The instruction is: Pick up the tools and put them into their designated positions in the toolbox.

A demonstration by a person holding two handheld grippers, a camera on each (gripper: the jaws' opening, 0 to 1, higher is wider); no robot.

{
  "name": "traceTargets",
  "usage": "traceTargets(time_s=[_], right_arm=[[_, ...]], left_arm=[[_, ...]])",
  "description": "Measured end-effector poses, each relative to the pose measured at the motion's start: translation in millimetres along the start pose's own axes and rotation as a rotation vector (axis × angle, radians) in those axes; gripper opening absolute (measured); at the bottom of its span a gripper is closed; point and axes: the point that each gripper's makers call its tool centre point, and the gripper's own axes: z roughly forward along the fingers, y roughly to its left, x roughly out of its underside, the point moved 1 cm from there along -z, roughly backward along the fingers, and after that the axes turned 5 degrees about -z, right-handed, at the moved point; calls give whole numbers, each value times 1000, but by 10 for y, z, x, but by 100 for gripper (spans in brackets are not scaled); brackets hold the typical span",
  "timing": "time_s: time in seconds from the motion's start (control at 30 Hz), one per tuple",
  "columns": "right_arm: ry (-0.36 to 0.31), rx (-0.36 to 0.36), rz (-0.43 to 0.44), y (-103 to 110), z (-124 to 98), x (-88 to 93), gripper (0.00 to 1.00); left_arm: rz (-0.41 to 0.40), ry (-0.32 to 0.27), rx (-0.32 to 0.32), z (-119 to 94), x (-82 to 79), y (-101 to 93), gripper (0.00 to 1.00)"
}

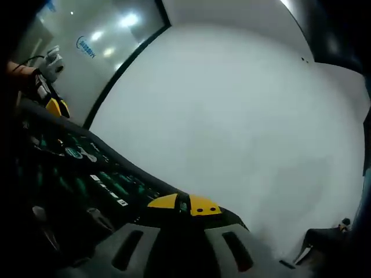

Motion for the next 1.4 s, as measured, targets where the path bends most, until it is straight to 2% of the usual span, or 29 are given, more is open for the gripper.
traceTargets(time_s=[0.03, 0.07, 0.1, 0.13, 0.17, 0.2, 0.23, 0.27, 0.3, 0.33, 0.4, 0.43, 0.47, 0.53, 0.57, 0.6, 0.67, 0.73, 0.77, 0.83, 0.87, 0.9, 0.97, 1.03, 1.1, 1.17, 1.23, 1.33, 1.4], right_arm=[[1, 1, 1, -2, 1, 1, 3], [1, 1, -1, -1, 3, 0, 3], [1, 2, -4, 1, 6, 0, 3], [1, 1, -6, 4, 7, -1, 3], [2, 1, -13, 11, 9, -4, 3], [3, 2, -19, 15, 9, -6, 3], [3, 3, -23, 19, 9, -10, 3], [2, 3, -28, 22, 10, -16, 3], [4, 4, -41, 26, 11, -23, 3], [5, 6, -53, 25, 14, -30, 4], [21, 20, -41, 4, 44, -54, 10], [70, -23, -38, 69, 57, -31, 14], [104, -77, 33, 180, 94, -130, 17], [105, -190, 59, 473, 197, -457, 15], [92, -252, 47, 657, 247, -615, 15], [62, -339, 21, 968, 316, -860, 15], [42, -483, -41, 1486, 414, -1148, 15], [21, -618, 6, 1916, 471, -1330, 16], [90, -710, 72, 2225, 468, -1348, 18], [176, -773, 152, 2482, 542, -1327, 19], [222, -790, 158, 2612, 616, -1270, 19], [254, -787, 112, 2673, 656, -1199, 19], [270, -769, -21, 2778, 713, -1084, 15], [304, -769, -75, 2878, 698, -986, 12], [320, -769, -89, 2927, 687, -977, 12], [339, -764, -136, 2954, 718, -992, 9], [358, -756, -175, 2975, 745, -997, 7], [428, -737, -300, 3014, 749, -867, 5], [428, -735, -291, 3036, 765, -852, 4]], left_arm=[[48, -83, -67, -153, -59, 204, 30], [102, -137, -111, -278, -77, 328, 29], [193, -220, -194, -451, -64, 552, 28], [227, -248, -221, -502, -51, 630, 28], [286, -321, -317, -673, 18, 850, 28], [256, -339, -370, -752, 100, 1003, 28], [117, -334, -392, -805, 289, 1145, 27], [25, -317, -437, -841, 402, 1243, 26], [1, -267, -471, -875, 507, 1290, 23], [37, -203, -490, -900, 526, 1290, 21], [82, -357, -480, -909, 314, 1216, 21], [166, -345, -454, -888, 323, 1157, 22], [178, -308, -454, -887, 382, 1131, 23], [134, -275, -462, -885, 465, 1133, 22], [142, -266, -460, -869, 478, 1150, 22], [168, -259, -453, -863, 490, 1130, 22], [194, -266, -448, -853, 471, 1098, 22], [218, -266, -471, -867, 456, 1120, 22], [223, -264, -475, -874, 454, 1127, 22], [230, -279, -483, -880, 431, 1177, 22], [230, -289, -485, -901, 413, 1187, 22], [224, -304, -486, -922, 388, 1196, 22], [186, -350, -489, -987, 323, 1229, 22], [140, -385, -495, -1055, 283, 1280, 22], [122, -373, -510, -1074, 307, 1342, 21], [124, -307, -523, -1056, 398, 1370, 20], [129, -319, -515, -1031, 383, 1351, 20], [144, -327, -509, -1043, 363, 1310, 20], [148, -290, -499, -1008, 414, 1318, 20]])
